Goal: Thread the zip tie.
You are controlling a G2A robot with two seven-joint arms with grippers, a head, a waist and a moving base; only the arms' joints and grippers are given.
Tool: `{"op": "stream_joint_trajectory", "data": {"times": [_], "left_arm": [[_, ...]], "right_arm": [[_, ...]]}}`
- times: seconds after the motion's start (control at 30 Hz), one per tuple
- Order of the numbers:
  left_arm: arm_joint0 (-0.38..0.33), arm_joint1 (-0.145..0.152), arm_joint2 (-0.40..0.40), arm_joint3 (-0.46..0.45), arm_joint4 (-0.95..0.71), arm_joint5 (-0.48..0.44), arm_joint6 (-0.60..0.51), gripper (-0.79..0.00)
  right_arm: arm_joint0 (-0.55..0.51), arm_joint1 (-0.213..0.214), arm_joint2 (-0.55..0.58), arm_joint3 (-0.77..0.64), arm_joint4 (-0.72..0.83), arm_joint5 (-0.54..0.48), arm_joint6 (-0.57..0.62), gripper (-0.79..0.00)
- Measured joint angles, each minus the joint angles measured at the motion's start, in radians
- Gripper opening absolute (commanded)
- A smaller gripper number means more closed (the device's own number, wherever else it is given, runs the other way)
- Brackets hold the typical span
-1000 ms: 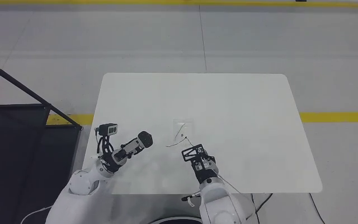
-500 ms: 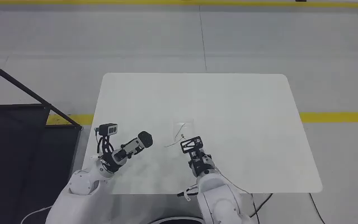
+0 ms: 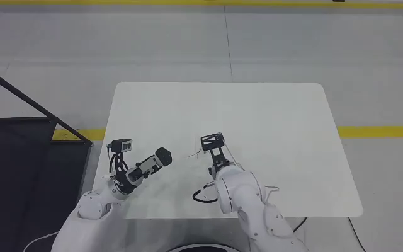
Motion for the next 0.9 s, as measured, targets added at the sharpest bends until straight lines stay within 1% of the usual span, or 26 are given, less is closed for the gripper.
{"op": "stream_joint_trajectory", "data": {"times": [0.23,0.33,0.37,0.4,0.43,0.5,0.8,0.9], "left_arm": [[0.000,0.000,0.000,0.000,0.000,0.000,0.000,0.000],[0.000,0.000,0.000,0.000,0.000,0.000,0.000,0.000],[0.000,0.000,0.000,0.000,0.000,0.000,0.000,0.000],[0.000,0.000,0.000,0.000,0.000,0.000,0.000,0.000],[0.000,0.000,0.000,0.000,0.000,0.000,0.000,0.000],[0.000,0.000,0.000,0.000,0.000,0.000,0.000,0.000],[0.000,0.000,0.000,0.000,0.000,0.000,0.000,0.000],[0.000,0.000,0.000,0.000,0.000,0.000,0.000,0.000]], "right_arm": [[0.053,-0.033,-0.005,0.107,-0.014,0.033,-0.013,-0.785],[0.066,-0.048,0.000,0.138,-0.018,0.030,-0.010,-0.785],[0.068,-0.053,0.002,0.144,-0.021,0.029,-0.009,-0.757],[0.069,-0.057,0.004,0.150,-0.025,0.028,-0.008,-0.674],[0.069,-0.062,0.006,0.153,-0.030,0.028,-0.008,-0.610],[0.065,-0.069,0.012,0.155,-0.038,0.029,-0.008,-0.603],[0.038,-0.096,0.031,0.139,-0.088,0.022,-0.002,-0.643],[0.033,-0.104,0.036,0.133,-0.104,0.017,0.003,-0.634]]}}
